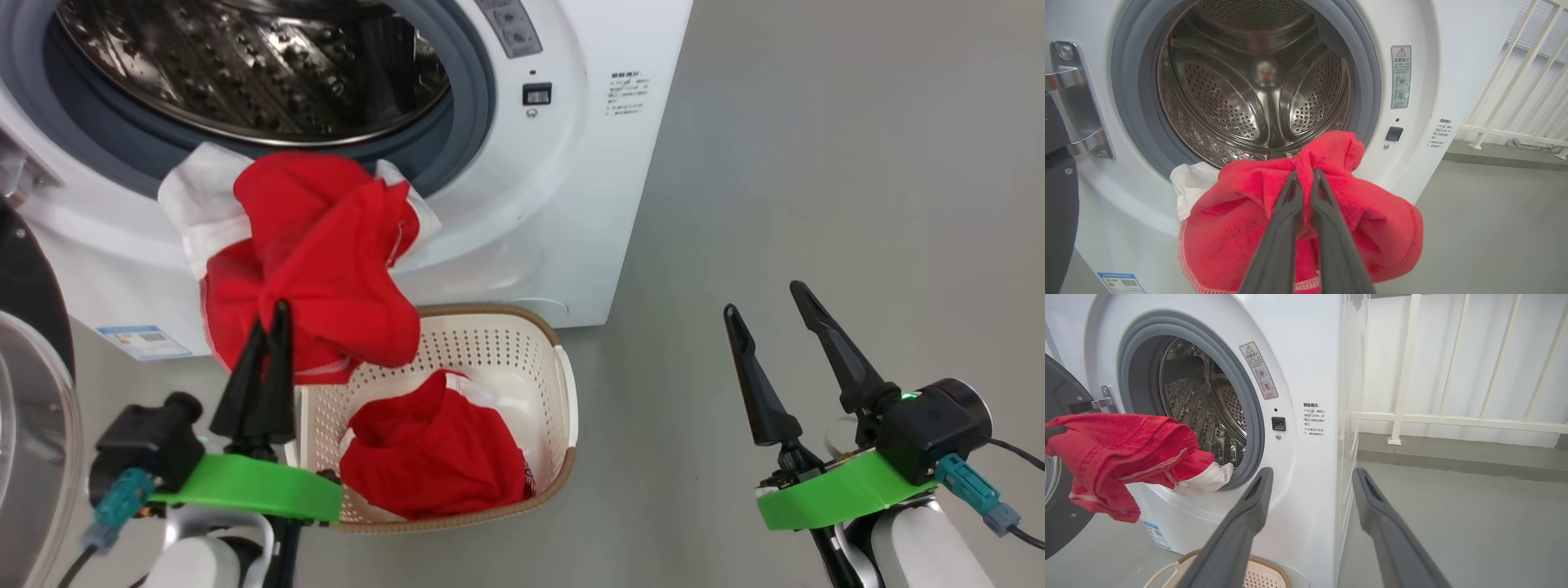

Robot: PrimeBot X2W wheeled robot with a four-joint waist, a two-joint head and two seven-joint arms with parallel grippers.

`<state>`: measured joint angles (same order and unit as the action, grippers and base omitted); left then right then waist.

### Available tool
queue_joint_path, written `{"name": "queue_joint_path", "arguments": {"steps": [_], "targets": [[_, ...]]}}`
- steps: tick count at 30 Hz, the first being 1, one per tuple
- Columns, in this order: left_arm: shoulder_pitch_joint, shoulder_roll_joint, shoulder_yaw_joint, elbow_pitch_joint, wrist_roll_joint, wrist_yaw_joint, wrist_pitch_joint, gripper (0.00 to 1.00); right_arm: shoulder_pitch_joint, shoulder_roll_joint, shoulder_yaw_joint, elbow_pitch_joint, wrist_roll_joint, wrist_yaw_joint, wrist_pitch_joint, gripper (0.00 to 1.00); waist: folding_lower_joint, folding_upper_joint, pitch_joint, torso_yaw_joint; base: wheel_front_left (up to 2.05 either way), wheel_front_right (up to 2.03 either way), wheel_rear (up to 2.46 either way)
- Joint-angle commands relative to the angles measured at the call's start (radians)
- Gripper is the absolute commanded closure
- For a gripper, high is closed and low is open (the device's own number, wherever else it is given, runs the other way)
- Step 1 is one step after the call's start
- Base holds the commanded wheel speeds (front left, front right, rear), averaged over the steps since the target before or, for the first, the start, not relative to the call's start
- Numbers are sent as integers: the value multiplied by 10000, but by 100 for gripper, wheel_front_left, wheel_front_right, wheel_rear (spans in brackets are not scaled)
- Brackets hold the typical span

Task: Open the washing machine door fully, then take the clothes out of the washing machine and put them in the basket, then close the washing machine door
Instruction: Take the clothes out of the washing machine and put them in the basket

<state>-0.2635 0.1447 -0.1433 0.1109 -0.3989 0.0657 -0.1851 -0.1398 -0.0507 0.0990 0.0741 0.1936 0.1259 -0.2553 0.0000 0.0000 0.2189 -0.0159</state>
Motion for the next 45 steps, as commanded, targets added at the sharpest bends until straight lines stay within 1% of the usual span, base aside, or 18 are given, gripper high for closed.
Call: {"name": "queue_joint_path", "arguments": {"steps": [1, 4, 5, 10, 16, 19, 25, 29, 35, 40, 45], "targets": [[-11, 145, 276, -229, -47, 69, 19, 100, -42, 5, 186, -281, 137, 48, -65, 0, 0, 0, 112, -9, 0, 0, 0], [-287, 67, 113, 350, -138, -15, 230, 100, -148, 5, 233, -333, 161, 48, -65, 0, 0, 0, 404, -45, 0, 0, 0], [-287, 67, 113, 350, -138, -15, 230, 100, -148, 5, 233, -333, 161, 48, -65, 0, 0, 0, 404, -45, 0, 0, 0], [-986, -77, -106, 1594, -229, -194, 364, 100, -315, 5, 291, -352, 153, 48, -65, 0, 0, 0, 862, -103, 0, 0, 0], [-2010, -183, -320, 3538, -198, -365, 315, 100, -559, 5, 402, -360, 211, 48, -65, 0, 0, 0, 1424, -289, 0, 0, 0], [-2522, -322, -362, 4483, -336, -472, 327, 100, -653, 5, 407, -335, 485, 48, -65, 0, 0, 0, 1716, -386, 0, 0, 0], [-3539, -495, -424, 6354, -583, -740, 373, 100, -888, 5, 451, -362, 535, 48, -65, 0, 0, 0, 2310, -612, 0, 0, 0], [-4157, -582, -408, 7639, -826, -933, 608, 100, -1049, 5, 498, -391, 563, 48, -65, 0, 0, 0, 2672, -767, 0, 0, 0], [-5094, -668, -302, 9685, -1240, -1058, 1380, 100, -1280, 5, 596, -387, 825, 48, -65, 0, 0, 0, 3247, -1003, 0, 0, 0], [-5611, -669, -261, 10647, -1402, -1136, 1598, 100, -1454, 5, 665, -401, 954, 48, -65, 0, 0, 0, 3656, -1167, 0, 0, 0], [-5935, -637, -310, 11164, -1433, -1171, 1823, 100, -1591, 5, 712, -434, 1043, 48, -65, 0, 0, 0, 3992, -1306, 0, 0, 0]]}}
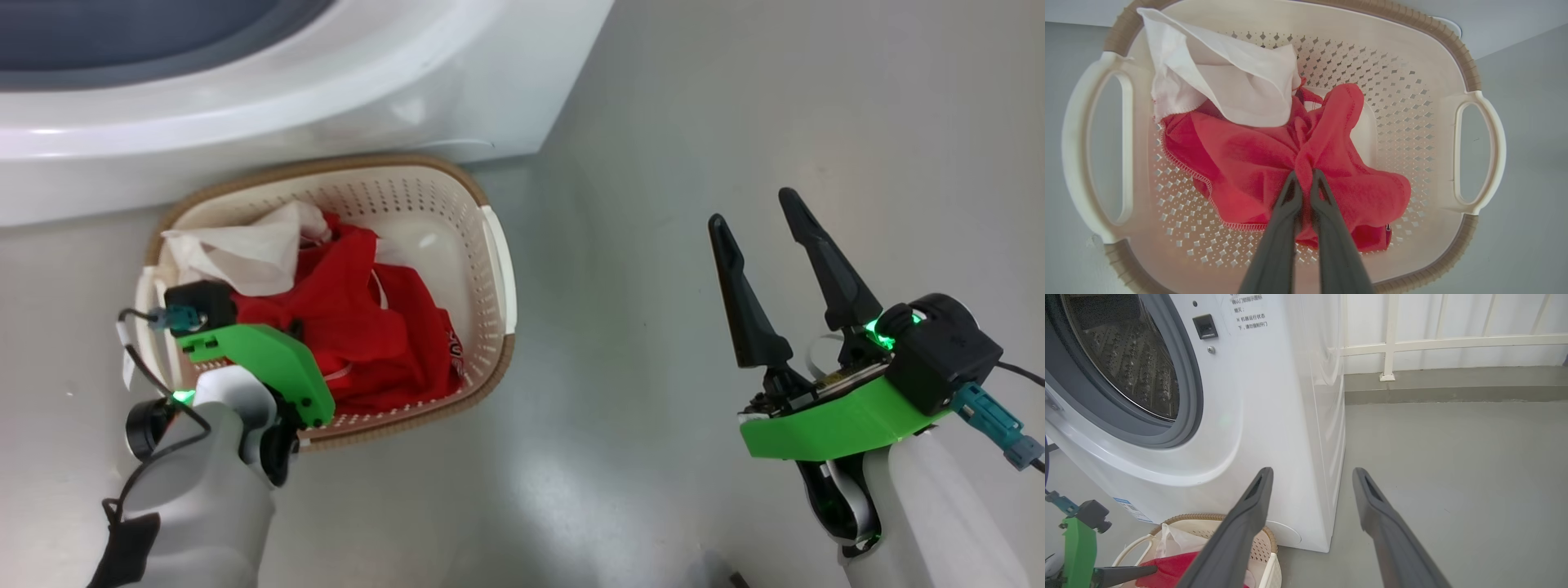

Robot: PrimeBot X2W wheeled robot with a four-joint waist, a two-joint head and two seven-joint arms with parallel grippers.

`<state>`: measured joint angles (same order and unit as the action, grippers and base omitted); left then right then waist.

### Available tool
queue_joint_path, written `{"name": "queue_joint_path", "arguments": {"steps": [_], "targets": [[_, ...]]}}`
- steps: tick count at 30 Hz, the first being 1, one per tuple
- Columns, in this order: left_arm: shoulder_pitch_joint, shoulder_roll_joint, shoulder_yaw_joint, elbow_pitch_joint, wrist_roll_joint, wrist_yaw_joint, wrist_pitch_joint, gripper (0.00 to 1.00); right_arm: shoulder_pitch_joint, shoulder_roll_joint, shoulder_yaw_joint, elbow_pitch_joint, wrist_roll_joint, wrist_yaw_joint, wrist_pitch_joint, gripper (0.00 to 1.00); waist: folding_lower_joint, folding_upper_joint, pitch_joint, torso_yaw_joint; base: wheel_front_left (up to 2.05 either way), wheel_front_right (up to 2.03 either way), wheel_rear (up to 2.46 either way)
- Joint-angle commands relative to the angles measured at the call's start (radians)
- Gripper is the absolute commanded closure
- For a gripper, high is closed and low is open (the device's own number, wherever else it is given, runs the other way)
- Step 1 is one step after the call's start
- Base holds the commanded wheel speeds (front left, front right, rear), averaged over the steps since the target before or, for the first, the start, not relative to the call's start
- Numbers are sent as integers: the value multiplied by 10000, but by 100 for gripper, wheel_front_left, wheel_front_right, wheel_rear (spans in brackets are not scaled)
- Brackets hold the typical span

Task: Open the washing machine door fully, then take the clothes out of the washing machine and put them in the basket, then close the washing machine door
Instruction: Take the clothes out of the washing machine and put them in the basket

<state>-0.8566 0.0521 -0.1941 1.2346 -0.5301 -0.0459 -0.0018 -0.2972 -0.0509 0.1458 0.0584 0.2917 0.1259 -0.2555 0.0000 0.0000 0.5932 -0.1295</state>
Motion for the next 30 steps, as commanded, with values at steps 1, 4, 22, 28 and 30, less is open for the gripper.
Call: {"name": "queue_joint_path", "arguments": {"steps": [1, 4, 22, 28, 30], "targets": [[-59, 302, 196, 9, -144, -84, 50, 100, -41, 7, 242, -283, 72, 48, -63, 0, 0, 0, 322, -203, 0, 0, 0], [-167, 350, 161, 187, -153, -64, 134, 100, -90, 7, 212, -285, 93, 48, -63, 0, 0, 0, 489, -275, 0, 0, 0], [-452, 647, -564, 494, 362, 181, -78, 67, -366, 7, 241, -271, 174, 48, -63, 0, 0, 0, 935, -320, 0, 0, 0], [-497, 534, -637, 505, 328, 59, -630, 0, -350, 7, 184, -213, 118, 48, -63, 0, 0, 0, 747, -180, 0, 0, 0], [-466, 494, -672, 508, 328, 25, -848, 0, -313, 7, 175, -174, 98, 48, -63, 0, 0, 0, 627, -126, 0, 0, 0]]}}
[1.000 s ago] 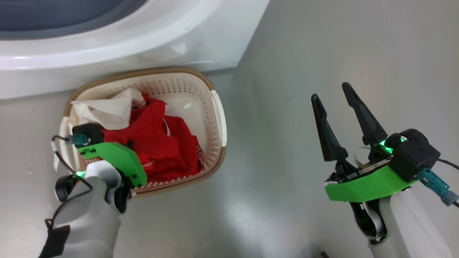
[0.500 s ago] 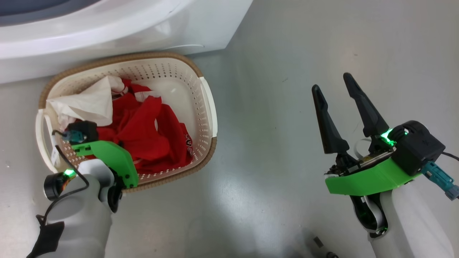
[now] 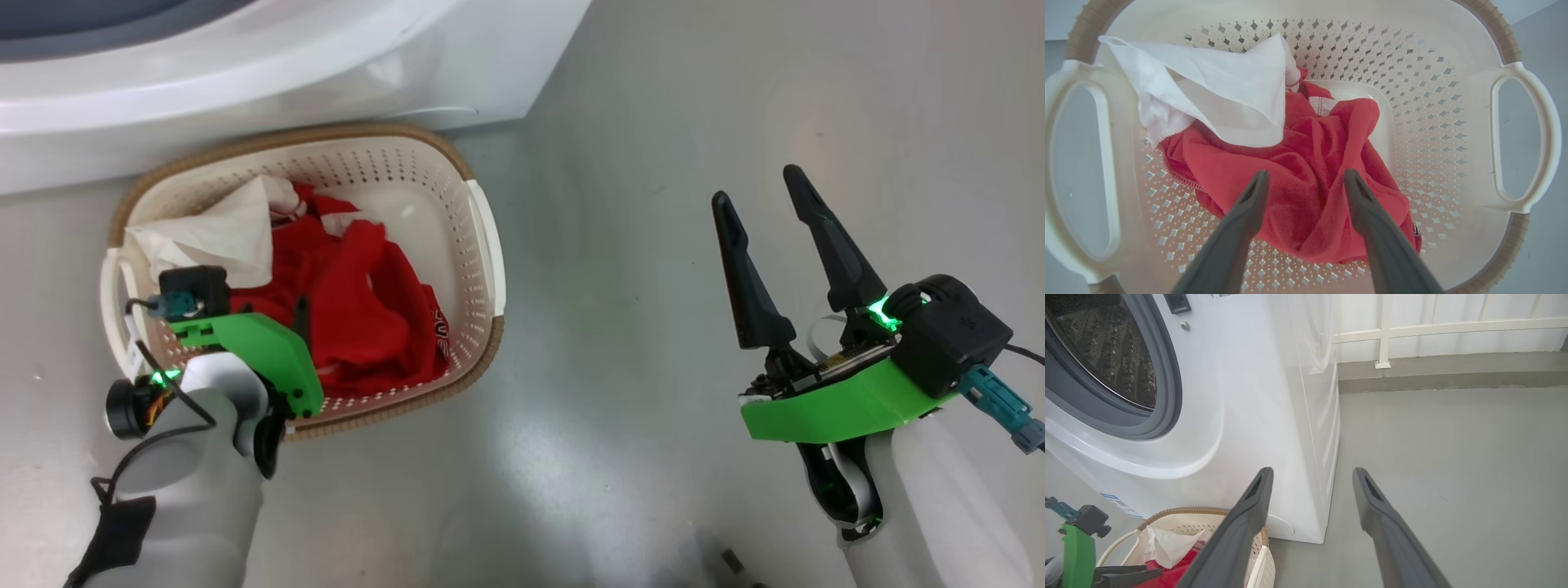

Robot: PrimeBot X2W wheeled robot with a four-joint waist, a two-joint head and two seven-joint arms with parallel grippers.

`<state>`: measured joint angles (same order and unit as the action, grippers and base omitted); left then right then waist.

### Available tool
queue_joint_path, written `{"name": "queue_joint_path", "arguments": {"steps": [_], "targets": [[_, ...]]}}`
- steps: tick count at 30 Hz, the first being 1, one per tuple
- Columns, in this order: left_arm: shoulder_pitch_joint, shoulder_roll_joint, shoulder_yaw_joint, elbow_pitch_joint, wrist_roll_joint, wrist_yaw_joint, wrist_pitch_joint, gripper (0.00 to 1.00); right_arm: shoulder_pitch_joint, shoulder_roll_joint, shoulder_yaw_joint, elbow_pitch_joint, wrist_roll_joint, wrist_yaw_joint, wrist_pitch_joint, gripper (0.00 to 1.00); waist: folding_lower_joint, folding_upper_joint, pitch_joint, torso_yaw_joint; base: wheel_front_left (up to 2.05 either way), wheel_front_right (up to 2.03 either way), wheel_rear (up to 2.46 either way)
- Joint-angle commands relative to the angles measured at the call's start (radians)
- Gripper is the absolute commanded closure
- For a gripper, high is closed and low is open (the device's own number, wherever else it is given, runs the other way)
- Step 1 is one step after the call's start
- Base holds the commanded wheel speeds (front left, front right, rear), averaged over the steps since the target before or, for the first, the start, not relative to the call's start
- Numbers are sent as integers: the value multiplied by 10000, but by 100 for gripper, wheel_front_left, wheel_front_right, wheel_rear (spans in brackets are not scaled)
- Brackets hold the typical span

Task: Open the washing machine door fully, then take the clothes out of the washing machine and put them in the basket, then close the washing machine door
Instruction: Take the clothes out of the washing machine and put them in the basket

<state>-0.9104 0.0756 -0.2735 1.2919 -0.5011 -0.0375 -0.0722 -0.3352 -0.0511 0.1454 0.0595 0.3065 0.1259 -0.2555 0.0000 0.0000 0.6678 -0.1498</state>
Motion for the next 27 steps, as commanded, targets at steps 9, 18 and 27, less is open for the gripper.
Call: {"name": "queue_joint_path", "arguments": {"steps": [9, 18, 27], "targets": [[418, 21, 159, -138, -186, -217, -1312, 0, 294, 9, 45, -2, -130, 48, -63, 0, 0, 0, -829, 377, 0, 0, 0], [966, -147, 181, -863, -319, -341, -1852, 0, 531, 9, -145, 160, -303, 48, -63, 0, 0, 0, -1575, 742, 0, 0, 0], [2388, -227, 682, -3744, -306, -324, -1893, 0, 748, 9, -346, 353, -495, 48, -63, 0, 0, 0, -2545, 1143, 0, 0, 0]]}}
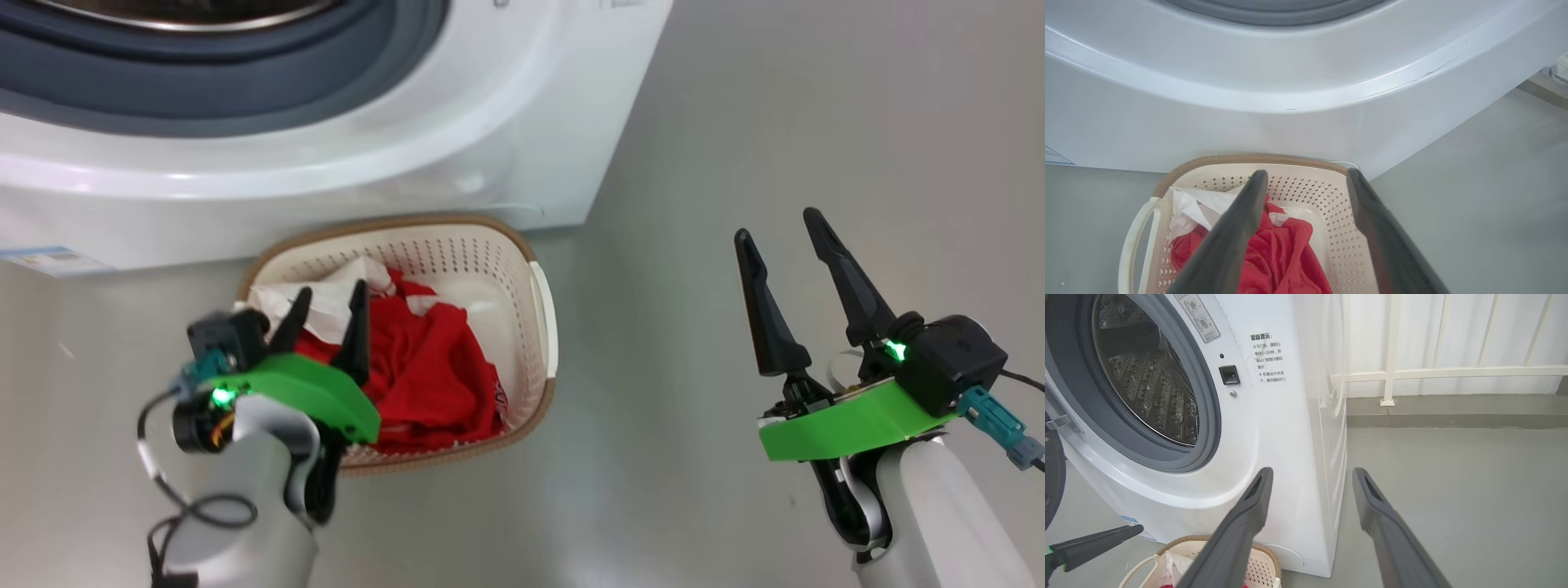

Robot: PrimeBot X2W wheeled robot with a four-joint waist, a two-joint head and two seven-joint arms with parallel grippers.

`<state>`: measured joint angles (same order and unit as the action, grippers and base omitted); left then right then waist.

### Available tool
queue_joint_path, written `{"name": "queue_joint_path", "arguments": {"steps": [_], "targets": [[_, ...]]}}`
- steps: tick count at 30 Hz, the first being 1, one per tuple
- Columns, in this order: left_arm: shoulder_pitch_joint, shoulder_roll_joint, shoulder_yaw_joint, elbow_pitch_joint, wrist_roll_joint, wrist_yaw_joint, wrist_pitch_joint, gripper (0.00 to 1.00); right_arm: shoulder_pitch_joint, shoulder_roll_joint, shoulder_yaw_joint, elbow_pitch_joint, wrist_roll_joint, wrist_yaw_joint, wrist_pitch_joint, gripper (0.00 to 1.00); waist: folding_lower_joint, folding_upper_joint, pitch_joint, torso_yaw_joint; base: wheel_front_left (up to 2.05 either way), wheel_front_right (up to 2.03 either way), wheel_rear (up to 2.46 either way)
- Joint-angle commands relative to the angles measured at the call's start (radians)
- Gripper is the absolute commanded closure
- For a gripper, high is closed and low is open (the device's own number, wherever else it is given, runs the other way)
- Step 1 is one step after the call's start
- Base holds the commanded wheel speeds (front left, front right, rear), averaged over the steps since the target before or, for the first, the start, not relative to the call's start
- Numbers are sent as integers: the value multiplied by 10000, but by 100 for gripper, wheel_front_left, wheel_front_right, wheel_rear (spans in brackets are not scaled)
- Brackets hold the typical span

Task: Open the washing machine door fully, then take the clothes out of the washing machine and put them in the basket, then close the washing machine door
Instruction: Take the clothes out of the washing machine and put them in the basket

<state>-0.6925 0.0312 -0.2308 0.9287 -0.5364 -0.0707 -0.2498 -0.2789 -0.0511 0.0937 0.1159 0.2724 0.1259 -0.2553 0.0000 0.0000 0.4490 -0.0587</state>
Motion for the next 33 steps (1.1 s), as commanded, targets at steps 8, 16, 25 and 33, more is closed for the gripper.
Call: {"name": "queue_joint_path", "arguments": {"steps": [8, 16, 25, 33], "targets": [[1694, 198, 631, -2312, 123, 82, -119, 0, 465, 9, 25, -25, -305, 48, -65, 0, 0, 0, -1317, 459, 0, 0, 0], [2868, 245, 937, -3974, 789, 432, -119, 0, 623, 9, -173, 183, -418, 48, -65, 0, 0, 0, -2203, 505, 0, 0, 0], [4062, 310, 1457, -6287, 1389, 582, -120, 0, 952, 9, -536, 335, -625, 48, -65, 0, 0, 0, -3023, 556, 0, 0, 0], [4720, 401, 1655, -7427, 1814, 873, -120, 0, 1293, 9, -752, 230, -766, 48, -65, 0, 0, 0, -3322, 604, 0, 0, 0]]}}
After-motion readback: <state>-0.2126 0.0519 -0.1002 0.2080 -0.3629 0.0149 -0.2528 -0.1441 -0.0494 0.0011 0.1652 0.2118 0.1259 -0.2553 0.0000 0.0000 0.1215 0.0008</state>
